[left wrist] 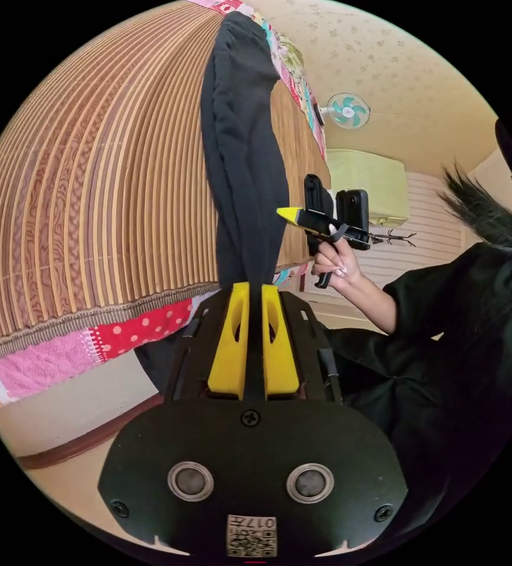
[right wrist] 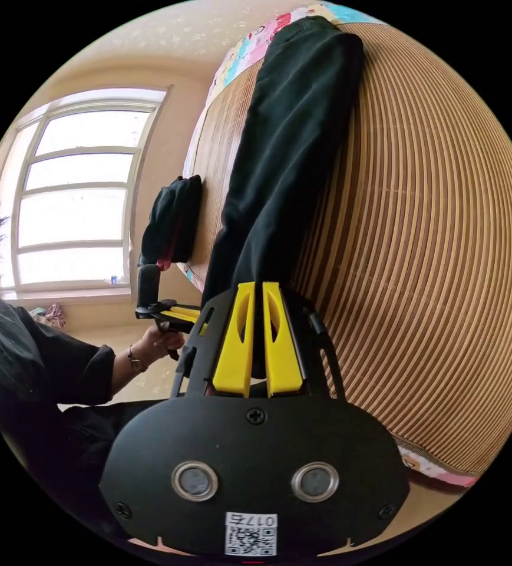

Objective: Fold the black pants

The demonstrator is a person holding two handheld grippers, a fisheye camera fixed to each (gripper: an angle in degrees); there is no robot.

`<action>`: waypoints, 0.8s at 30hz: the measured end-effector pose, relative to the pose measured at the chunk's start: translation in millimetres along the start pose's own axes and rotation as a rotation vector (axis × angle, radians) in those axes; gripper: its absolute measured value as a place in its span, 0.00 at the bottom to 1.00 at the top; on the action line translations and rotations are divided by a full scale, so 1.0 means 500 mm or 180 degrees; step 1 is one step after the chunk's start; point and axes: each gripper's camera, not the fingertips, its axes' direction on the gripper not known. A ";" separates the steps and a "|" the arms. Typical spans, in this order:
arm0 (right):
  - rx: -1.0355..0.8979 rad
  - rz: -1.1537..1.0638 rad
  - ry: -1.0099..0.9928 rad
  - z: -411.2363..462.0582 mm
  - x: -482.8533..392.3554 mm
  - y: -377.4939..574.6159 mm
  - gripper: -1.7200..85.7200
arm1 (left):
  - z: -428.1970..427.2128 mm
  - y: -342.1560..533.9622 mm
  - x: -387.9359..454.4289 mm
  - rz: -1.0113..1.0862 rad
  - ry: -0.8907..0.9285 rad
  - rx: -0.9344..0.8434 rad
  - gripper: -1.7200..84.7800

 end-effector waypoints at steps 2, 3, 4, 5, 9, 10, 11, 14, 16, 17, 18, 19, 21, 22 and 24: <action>-0.0152 -0.0002 0.0192 -0.007 0.011 0.022 0.07 | 0.008 0.013 -0.028 -0.0186 0.0067 -0.0092 0.08; -0.0282 0.0107 0.0215 -0.011 0.030 0.029 0.08 | 0.005 0.021 -0.045 -0.0314 -0.0081 -0.0090 0.09; -0.0226 0.0218 0.0073 -0.032 0.049 0.032 0.09 | -0.012 0.024 -0.054 -0.0377 -0.0192 0.0014 0.11; -0.0144 0.0253 -0.0029 -0.048 0.058 0.033 0.10 | -0.025 0.023 -0.055 -0.0353 -0.0173 0.0118 0.11; 0.0234 0.0444 -0.0467 -0.132 0.128 -0.012 0.14 | -0.110 -0.044 -0.062 -0.0212 0.0092 0.0803 0.15; 0.0212 0.0480 -0.0682 -0.137 0.150 -0.039 0.16 | -0.116 -0.082 -0.070 -0.0193 0.0063 0.0799 0.17; 0.0223 0.0474 -0.0824 -0.139 0.159 -0.053 0.16 | -0.117 -0.105 -0.074 -0.0198 0.0042 0.0776 0.19; 0.0233 0.0479 -0.1359 -0.138 0.181 -0.129 0.16 | -0.102 -0.228 -0.095 -0.0229 0.0079 0.0509 0.22; -0.0193 0.0573 -0.1475 -0.108 0.173 -0.186 0.13 | -0.055 -0.317 -0.115 -0.0275 0.0106 -0.0049 0.18; -0.0315 0.0573 -0.1465 -0.102 0.166 -0.197 0.12 | -0.045 -0.332 -0.117 -0.0252 0.0121 -0.0121 0.17; -0.0453 0.0560 -0.1459 -0.101 0.152 -0.207 0.10 | -0.026 -0.355 -0.122 -0.0232 0.0177 -0.0215 0.16; -0.0464 0.0504 -0.1537 -0.113 0.135 -0.206 0.09 | -0.009 -0.369 -0.129 -0.0266 0.0310 -0.0290 0.15; -0.0316 0.0246 -0.1735 -0.163 0.077 -0.189 0.07 | 0.005 -0.376 -0.125 -0.0237 0.0699 -0.0304 0.12; -0.0127 0.0017 -0.1840 -0.219 0.021 -0.168 0.06 | -0.003 -0.369 -0.094 -0.0020 0.0998 -0.0184 0.10; 0.0125 -0.0322 -0.1889 -0.317 -0.078 -0.131 0.05 | -0.035 -0.350 -0.006 0.0469 0.1362 0.0049 0.09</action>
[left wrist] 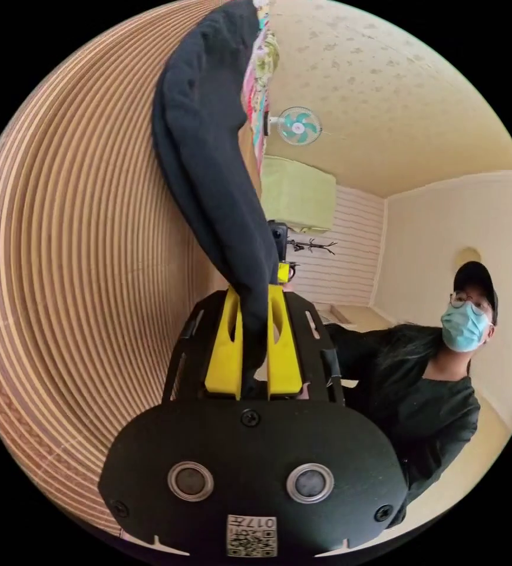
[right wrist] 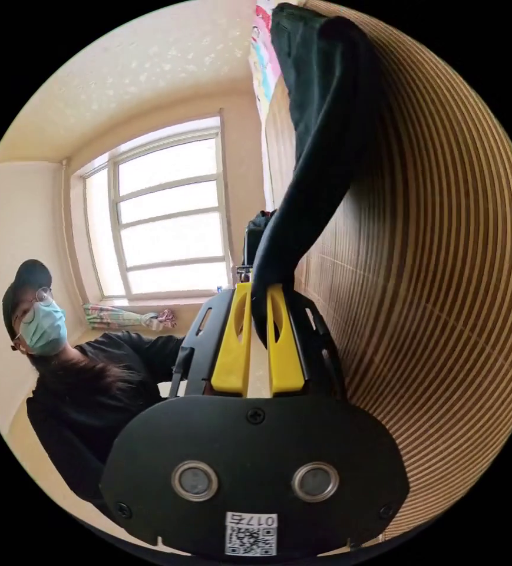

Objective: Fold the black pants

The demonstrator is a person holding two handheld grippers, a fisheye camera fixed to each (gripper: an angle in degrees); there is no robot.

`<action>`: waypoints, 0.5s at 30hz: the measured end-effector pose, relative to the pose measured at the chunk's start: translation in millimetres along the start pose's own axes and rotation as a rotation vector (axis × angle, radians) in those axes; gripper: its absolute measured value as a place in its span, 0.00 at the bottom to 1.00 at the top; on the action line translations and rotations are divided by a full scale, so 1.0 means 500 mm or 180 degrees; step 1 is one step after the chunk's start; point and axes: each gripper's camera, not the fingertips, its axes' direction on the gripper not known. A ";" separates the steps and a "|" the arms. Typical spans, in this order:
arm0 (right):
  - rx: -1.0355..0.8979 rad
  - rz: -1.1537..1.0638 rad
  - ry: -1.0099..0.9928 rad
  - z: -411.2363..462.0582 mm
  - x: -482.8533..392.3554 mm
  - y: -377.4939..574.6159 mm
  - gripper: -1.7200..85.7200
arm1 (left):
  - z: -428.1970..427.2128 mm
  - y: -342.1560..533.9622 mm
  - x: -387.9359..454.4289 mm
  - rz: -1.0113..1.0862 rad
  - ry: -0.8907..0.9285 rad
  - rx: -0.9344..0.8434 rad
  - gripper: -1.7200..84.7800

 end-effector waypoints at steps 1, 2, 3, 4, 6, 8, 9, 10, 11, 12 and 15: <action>0.0019 -0.0329 0.0027 -0.013 -0.109 0.015 0.05 | 0.010 0.005 0.093 0.0407 -0.0008 0.0031 0.09; -0.0001 -0.0500 0.0034 -0.017 -0.166 0.021 0.05 | 0.017 0.009 0.146 0.0627 -0.0060 0.0020 0.09; -0.0058 -0.0864 0.0037 -0.024 -0.288 0.035 0.04 | 0.036 0.016 0.259 0.1052 -0.0192 -0.0026 0.09; -0.0067 -0.1250 0.0042 -0.033 -0.409 0.052 0.04 | 0.052 0.025 0.368 0.1426 -0.0255 -0.0042 0.09; -0.0094 -0.1744 0.0075 -0.043 -0.580 0.076 0.03 | 0.075 0.034 0.522 0.1868 -0.0246 -0.0078 0.10; -0.0057 -0.2119 0.0197 -0.053 -0.734 0.098 0.03 | 0.093 0.039 0.659 0.2222 -0.0188 -0.0117 0.14; -0.0027 -0.2315 0.0284 -0.059 -0.822 0.110 0.03 | 0.102 0.039 0.738 0.2415 -0.0149 -0.0138 0.15; 0.0006 -0.2466 0.0307 -0.065 -0.899 0.118 0.03 | 0.113 0.036 0.810 0.2543 -0.0207 -0.0149 0.15; 0.0023 -0.2538 0.0311 -0.067 -0.934 0.120 0.03 | 0.119 0.034 0.842 0.2591 -0.0287 -0.0140 0.15; 0.0057 -0.2665 0.0310 -0.074 -0.996 0.122 0.03 | 0.130 0.030 0.900 0.2693 -0.0469 -0.0090 0.14; 0.0136 -0.2827 0.0362 -0.099 -1.089 0.105 0.02 | 0.162 0.013 1.002 0.2979 -0.0801 -0.0105 0.11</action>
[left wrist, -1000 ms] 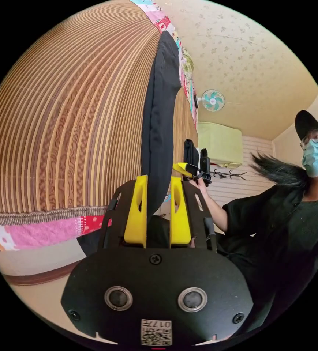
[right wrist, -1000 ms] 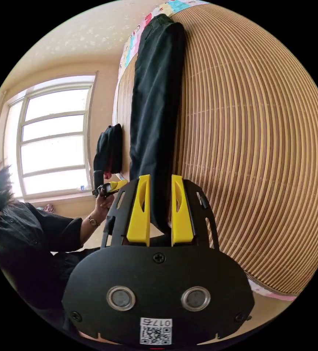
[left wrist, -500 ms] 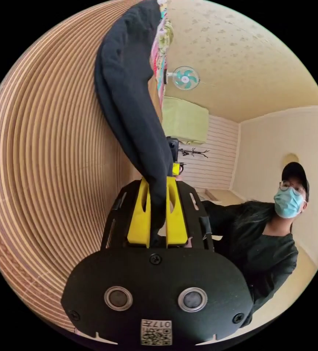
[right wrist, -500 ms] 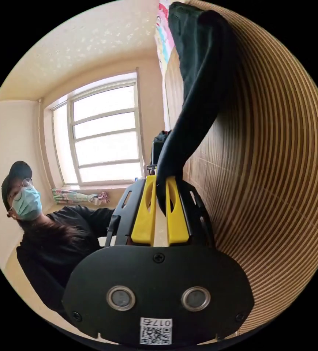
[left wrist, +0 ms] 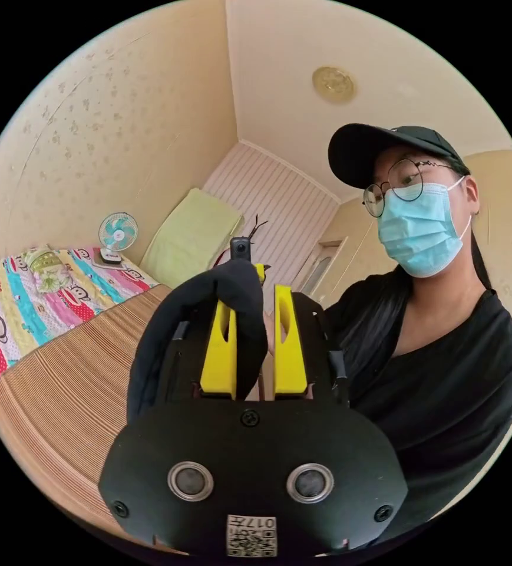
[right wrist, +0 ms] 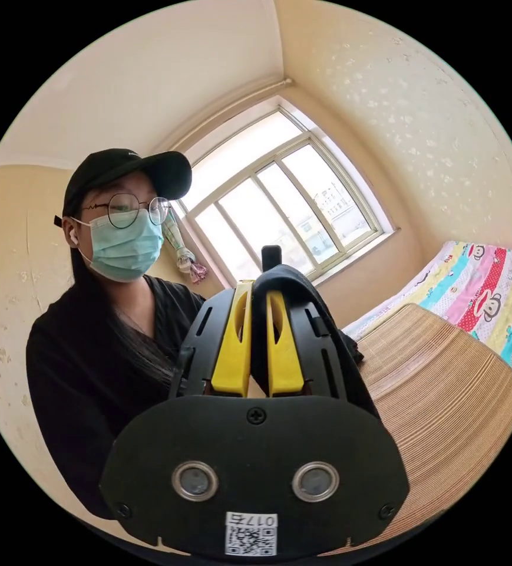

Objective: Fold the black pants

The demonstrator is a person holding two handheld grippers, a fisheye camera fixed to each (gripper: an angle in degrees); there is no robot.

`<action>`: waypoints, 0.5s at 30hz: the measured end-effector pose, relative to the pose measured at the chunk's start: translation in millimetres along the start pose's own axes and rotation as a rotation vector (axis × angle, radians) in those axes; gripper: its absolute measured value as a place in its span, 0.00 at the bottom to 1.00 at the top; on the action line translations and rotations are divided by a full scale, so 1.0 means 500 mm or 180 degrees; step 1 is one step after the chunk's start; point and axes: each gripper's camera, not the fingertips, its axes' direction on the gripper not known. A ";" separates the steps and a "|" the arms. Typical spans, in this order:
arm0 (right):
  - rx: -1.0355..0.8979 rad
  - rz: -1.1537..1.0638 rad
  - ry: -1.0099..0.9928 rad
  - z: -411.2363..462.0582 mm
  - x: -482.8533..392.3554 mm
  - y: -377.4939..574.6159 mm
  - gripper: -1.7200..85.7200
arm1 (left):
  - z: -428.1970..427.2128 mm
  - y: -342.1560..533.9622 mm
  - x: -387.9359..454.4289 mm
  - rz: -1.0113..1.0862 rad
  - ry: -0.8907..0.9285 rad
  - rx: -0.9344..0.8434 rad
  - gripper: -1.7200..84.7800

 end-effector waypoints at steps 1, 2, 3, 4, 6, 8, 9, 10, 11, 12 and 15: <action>-0.0014 0.0017 0.0110 -0.010 0.004 -0.021 0.02 | 0.008 -0.023 -0.009 -0.0070 -0.0129 -0.0021 0.10; -0.0030 0.0044 0.0198 -0.015 0.011 -0.029 0.02 | 0.012 -0.031 -0.020 -0.0128 -0.0164 -0.0023 0.10; -0.0086 0.0160 0.0347 -0.023 0.039 -0.038 0.02 | 0.026 -0.041 -0.058 -0.0318 -0.0211 -0.0067 0.10; -0.0149 0.0329 0.0466 -0.032 0.084 -0.037 0.02 | 0.044 -0.044 -0.110 -0.0524 -0.0229 -0.0143 0.10; -0.0191 0.0622 0.0537 -0.047 0.171 -0.019 0.02 | 0.077 -0.031 -0.210 -0.0823 -0.0204 -0.0248 0.10; -0.0149 0.0960 0.0551 -0.065 0.270 0.009 0.02 | 0.111 -0.004 -0.317 -0.1128 -0.0136 -0.0262 0.09; -0.0127 0.1104 0.0639 -0.072 0.325 0.029 0.02 | 0.134 0.019 -0.382 -0.1283 -0.0135 -0.0238 0.09; -0.0142 0.1244 0.0800 -0.074 0.368 0.048 0.03 | 0.157 0.041 -0.437 -0.1380 -0.0234 -0.0248 0.09; -0.0177 0.1288 0.0896 -0.072 0.384 0.056 0.03 | 0.168 0.051 -0.459 -0.1411 -0.0298 -0.0261 0.09; -0.0273 0.1348 0.1115 -0.062 0.406 0.074 0.03 | 0.193 0.073 -0.494 -0.1380 -0.0452 -0.0330 0.09; -0.0618 0.1665 0.1585 -0.015 0.440 0.168 0.04 | 0.267 0.162 -0.555 -0.1428 -0.0683 -0.0583 0.09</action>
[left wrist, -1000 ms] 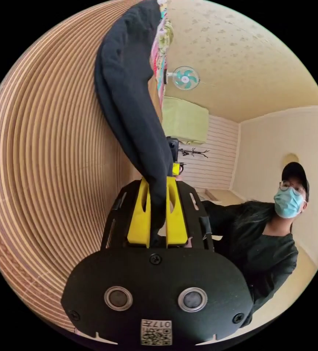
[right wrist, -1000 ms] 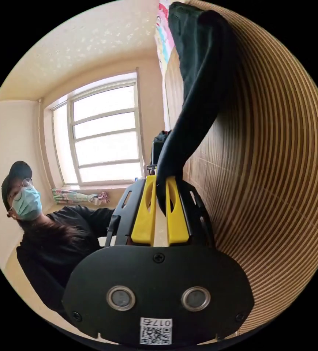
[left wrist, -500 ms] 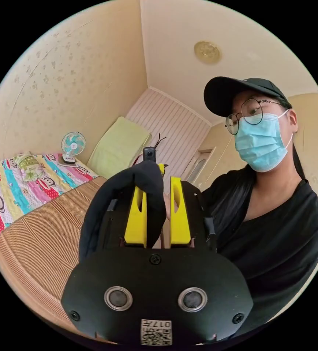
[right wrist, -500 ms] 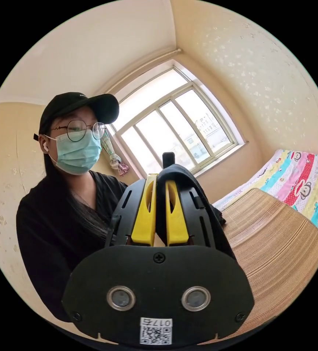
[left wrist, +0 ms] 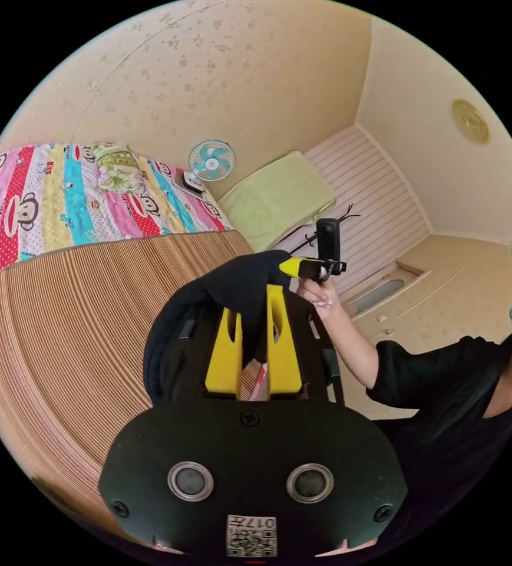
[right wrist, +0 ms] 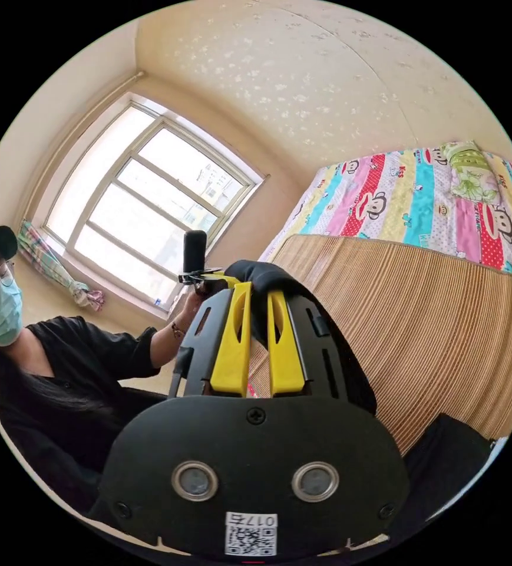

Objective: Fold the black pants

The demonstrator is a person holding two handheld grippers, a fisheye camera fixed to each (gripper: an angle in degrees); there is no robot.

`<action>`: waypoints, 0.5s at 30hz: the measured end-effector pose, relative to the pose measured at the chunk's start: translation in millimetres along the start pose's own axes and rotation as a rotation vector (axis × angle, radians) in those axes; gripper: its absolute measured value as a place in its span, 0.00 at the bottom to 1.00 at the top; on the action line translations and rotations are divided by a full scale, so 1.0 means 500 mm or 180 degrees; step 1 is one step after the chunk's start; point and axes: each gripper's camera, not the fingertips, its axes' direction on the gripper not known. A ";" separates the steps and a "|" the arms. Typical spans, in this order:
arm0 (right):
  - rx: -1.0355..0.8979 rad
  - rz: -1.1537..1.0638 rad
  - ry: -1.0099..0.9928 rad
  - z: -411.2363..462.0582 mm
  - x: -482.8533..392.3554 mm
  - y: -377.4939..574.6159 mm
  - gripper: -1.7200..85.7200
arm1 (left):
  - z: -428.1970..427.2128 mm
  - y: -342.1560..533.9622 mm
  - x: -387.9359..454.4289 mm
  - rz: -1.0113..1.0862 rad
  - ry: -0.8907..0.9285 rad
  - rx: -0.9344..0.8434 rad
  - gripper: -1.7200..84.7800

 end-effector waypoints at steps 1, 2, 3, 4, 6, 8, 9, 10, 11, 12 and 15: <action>-0.0172 0.0172 0.0136 0.046 0.023 0.051 0.05 | 0.047 0.038 -0.027 -0.0098 -0.0051 -0.0169 0.09; -0.0247 0.0262 0.0175 0.069 0.035 0.082 0.05 | 0.072 0.064 -0.041 -0.0158 -0.0070 -0.0253 0.10; -0.0367 0.0479 0.0177 0.118 0.064 0.154 0.06 | 0.124 0.124 -0.067 -0.0307 -0.0043 -0.0422 0.10; -0.0495 0.0776 0.0100 0.168 0.099 0.235 0.07 | 0.177 0.194 -0.095 -0.0527 -0.0009 -0.0632 0.11; -0.0768 0.1409 0.0031 0.245 0.159 0.363 0.09 | 0.249 0.301 -0.138 -0.0954 0.0038 -0.0993 0.14; -0.1064 0.1925 0.0113 0.296 0.197 0.471 0.10 | 0.297 0.399 -0.181 -0.1414 0.0121 -0.1297 0.20; -0.1114 0.2107 0.0178 0.303 0.205 0.518 0.12 | 0.305 0.449 -0.208 -0.1722 0.0094 -0.1410 0.23; -0.1044 0.2234 0.0234 0.291 0.208 0.541 0.13 | 0.293 0.481 -0.229 -0.1950 0.0057 -0.1393 0.24; -0.0992 0.2271 0.0244 0.281 0.210 0.543 0.13 | 0.280 0.490 -0.237 -0.2014 0.0085 -0.1309 0.23; -0.0867 0.2303 0.0246 0.260 0.216 0.534 0.15 | 0.246 0.493 -0.252 -0.2086 0.0187 -0.1060 0.21; -0.0514 0.2247 0.0219 0.213 0.252 0.456 0.20 | 0.168 0.444 -0.301 -0.2125 0.0117 -0.0601 0.21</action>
